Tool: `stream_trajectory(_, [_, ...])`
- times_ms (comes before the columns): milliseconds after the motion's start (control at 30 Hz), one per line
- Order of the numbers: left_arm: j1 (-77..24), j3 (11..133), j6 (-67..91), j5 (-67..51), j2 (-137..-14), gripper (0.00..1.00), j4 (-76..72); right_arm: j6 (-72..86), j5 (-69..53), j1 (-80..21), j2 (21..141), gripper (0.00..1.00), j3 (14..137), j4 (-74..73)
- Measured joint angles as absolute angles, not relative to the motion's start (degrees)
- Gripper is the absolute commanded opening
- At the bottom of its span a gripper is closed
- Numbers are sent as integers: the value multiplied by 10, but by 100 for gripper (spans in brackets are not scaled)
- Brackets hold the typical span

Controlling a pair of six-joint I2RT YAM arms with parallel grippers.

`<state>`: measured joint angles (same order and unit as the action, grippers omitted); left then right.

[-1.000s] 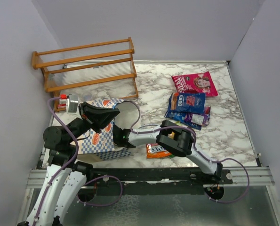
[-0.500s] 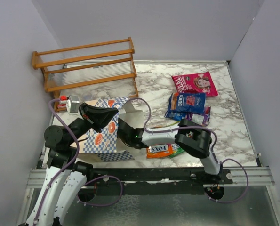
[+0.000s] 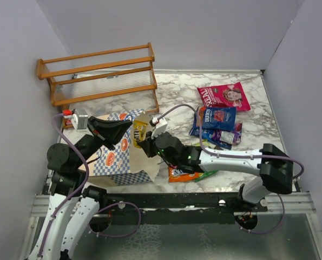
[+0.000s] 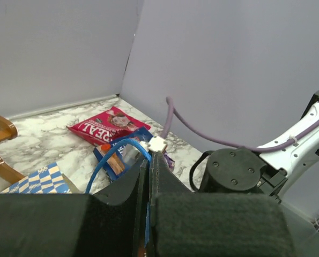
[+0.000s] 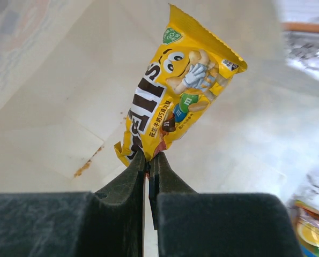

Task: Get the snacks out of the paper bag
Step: Take out the snack from the paper bag, then adjust the paper bag at the center of the board.

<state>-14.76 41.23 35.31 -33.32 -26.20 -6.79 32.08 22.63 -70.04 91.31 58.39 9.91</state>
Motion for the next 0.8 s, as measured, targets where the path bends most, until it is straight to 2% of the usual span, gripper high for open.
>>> stream_trajectory(300, [-148, 438, 340, -313, -267, 0, -46, 253, 269, -697, 781, 1, 561, 51])
stream_trajectory(567, [-148, 458, 371, -255, -316, 0, -46, 102, 431, -693, 670, 2, 561, -2])
stream_trajectory(800, [-148, 512, 412, -243, -395, 0, -93, 7, 466, -554, 623, 3, 577, 7])
